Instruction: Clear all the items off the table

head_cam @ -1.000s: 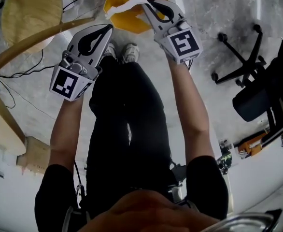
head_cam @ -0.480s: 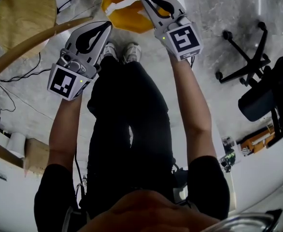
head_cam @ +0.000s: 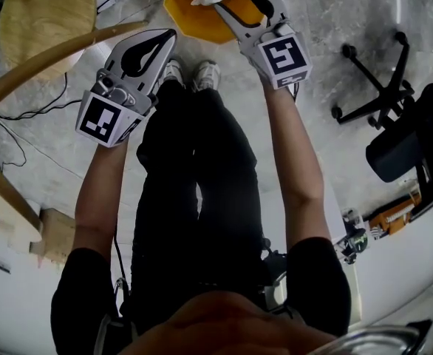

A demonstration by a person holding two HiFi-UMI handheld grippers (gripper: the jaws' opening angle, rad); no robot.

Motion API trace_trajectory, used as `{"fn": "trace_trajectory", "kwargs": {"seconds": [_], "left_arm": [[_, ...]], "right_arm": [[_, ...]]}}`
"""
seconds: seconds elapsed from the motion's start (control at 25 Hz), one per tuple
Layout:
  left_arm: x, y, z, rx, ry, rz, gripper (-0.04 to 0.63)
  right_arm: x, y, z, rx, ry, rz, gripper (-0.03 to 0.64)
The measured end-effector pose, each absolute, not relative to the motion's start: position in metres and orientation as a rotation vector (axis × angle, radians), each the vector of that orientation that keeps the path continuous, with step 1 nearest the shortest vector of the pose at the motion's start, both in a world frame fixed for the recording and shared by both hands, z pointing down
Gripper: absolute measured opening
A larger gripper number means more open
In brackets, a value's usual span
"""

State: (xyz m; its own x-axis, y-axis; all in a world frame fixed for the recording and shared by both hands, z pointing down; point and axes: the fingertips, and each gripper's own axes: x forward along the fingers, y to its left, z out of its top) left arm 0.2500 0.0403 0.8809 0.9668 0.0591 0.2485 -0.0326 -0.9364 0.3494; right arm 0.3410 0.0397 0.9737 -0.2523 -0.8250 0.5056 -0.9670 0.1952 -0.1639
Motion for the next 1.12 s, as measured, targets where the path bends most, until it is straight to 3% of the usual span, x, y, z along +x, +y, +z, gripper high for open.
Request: {"fn": "trace_trajectory", "kwargs": {"seconds": [0.04,0.12,0.16,0.52,0.8,0.88,1.12], "left_arm": [[0.25,0.043,0.874,2.755,0.026,0.366,0.012],[0.25,0.05,0.858,2.742,0.036,0.373,0.012],[0.25,0.054,0.849,2.734,0.04,0.376,0.012],[0.254,0.069,0.741,2.672,0.041,0.353,0.012],[0.252,0.1,0.583,2.627,0.053,0.247,0.012],[0.244,0.101,0.525,2.642,0.054,0.212,0.012],[0.225,0.081,0.345,2.78,0.054,0.052,0.012]], "right_arm": [[0.34,0.04,0.969,1.695,-2.16,0.665,0.218],[0.339,0.043,0.963,1.686,-2.131,0.709,0.298],[0.338,0.045,0.959,1.68,-2.119,0.734,0.307],[0.326,0.052,0.846,1.663,-2.133,0.722,0.305],[0.32,0.065,0.66,1.669,-2.227,0.628,0.042],[0.31,0.07,0.594,1.655,-2.273,0.595,0.007],[0.291,0.069,0.392,1.623,-2.505,0.425,0.005]]}}
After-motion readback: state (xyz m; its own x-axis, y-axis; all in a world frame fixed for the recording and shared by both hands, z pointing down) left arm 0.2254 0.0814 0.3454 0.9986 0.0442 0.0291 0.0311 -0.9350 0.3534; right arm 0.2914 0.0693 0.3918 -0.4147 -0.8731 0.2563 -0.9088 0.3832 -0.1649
